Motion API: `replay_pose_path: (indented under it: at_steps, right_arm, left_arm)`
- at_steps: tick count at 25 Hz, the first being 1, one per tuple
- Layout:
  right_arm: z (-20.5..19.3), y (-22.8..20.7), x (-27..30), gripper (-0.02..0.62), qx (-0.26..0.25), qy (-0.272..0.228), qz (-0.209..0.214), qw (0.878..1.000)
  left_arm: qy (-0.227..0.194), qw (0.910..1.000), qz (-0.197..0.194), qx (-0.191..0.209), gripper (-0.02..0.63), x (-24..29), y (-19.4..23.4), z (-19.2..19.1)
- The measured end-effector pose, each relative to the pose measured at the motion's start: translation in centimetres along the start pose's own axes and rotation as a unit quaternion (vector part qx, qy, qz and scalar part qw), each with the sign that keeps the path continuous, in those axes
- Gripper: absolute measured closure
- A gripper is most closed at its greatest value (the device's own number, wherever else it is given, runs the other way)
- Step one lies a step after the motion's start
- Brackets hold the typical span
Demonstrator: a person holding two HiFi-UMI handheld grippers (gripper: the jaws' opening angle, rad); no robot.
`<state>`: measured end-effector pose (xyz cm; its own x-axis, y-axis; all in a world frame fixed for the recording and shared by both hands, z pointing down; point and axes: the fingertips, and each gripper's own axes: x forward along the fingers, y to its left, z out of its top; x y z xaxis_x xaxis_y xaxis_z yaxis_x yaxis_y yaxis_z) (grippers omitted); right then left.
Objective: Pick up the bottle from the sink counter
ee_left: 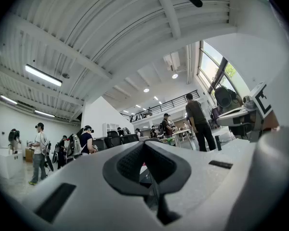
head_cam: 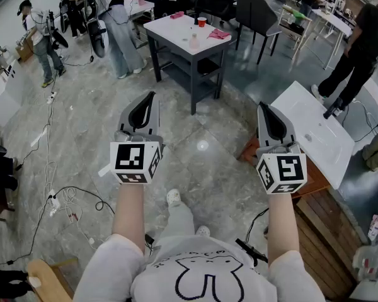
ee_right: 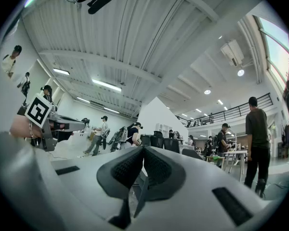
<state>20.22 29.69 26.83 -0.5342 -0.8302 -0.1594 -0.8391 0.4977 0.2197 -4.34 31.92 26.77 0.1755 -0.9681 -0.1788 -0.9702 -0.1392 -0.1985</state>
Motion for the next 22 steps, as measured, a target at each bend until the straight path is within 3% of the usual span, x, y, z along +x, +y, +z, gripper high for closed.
replay_pose_path:
  at_steps: [7, 14, 22]
  right_arm:
    - [-0.7, 1.2, 2.1, 0.566, -0.044, 0.005, 0.008, 0.999]
    - [-1.7, 1.0, 7.1, 0.566, -0.033, -0.001, 0.002, 0.999]
    - [-4.2, 0.3, 17.1, 0.566, -0.023, 0.010, -0.006, 1.000]
  left_arm:
    - [-0.001, 0.9998, -0.018, 0.001, 0.598, 2.0, 2.1, -1.6]
    - [0.005, 0.9990, -0.042, -0.012, 0.598, 7.3, 4.6, -4.6]
    - [0.011, 0.9979, -0.060, -0.022, 0.598, 16.2, 9.6, -7.6]
